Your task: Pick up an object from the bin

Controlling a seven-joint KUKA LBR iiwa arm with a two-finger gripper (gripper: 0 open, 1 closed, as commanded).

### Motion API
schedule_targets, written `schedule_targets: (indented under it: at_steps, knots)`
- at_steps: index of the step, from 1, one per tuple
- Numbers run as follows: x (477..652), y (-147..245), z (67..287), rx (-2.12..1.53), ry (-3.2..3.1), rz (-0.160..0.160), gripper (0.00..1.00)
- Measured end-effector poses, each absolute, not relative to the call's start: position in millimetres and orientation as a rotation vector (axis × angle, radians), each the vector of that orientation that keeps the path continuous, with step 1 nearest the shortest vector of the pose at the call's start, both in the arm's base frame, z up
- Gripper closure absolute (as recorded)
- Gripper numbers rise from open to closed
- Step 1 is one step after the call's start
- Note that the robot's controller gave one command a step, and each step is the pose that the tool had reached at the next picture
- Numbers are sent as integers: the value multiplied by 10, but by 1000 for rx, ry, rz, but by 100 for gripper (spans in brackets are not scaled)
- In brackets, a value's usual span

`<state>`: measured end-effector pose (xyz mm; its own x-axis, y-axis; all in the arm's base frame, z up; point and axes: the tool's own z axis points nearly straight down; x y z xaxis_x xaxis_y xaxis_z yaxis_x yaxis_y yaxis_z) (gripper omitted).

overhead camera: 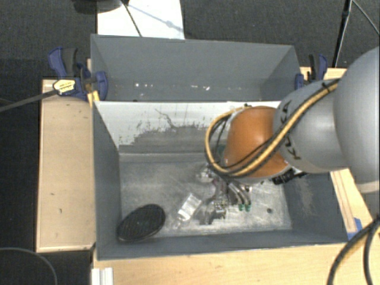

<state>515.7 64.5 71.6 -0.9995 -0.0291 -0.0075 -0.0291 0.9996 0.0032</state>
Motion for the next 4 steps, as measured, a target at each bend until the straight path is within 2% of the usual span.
schedule_targets:
  at_steps: [1,2,3,4]
  knots:
    - [5058,315,833,8,3143,0,0]
    - [4968,77,988,304,3132,1,0]
    - [4972,77,986,310,3131,1,100]
    - [5036,68,1022,312,3103,3,0]
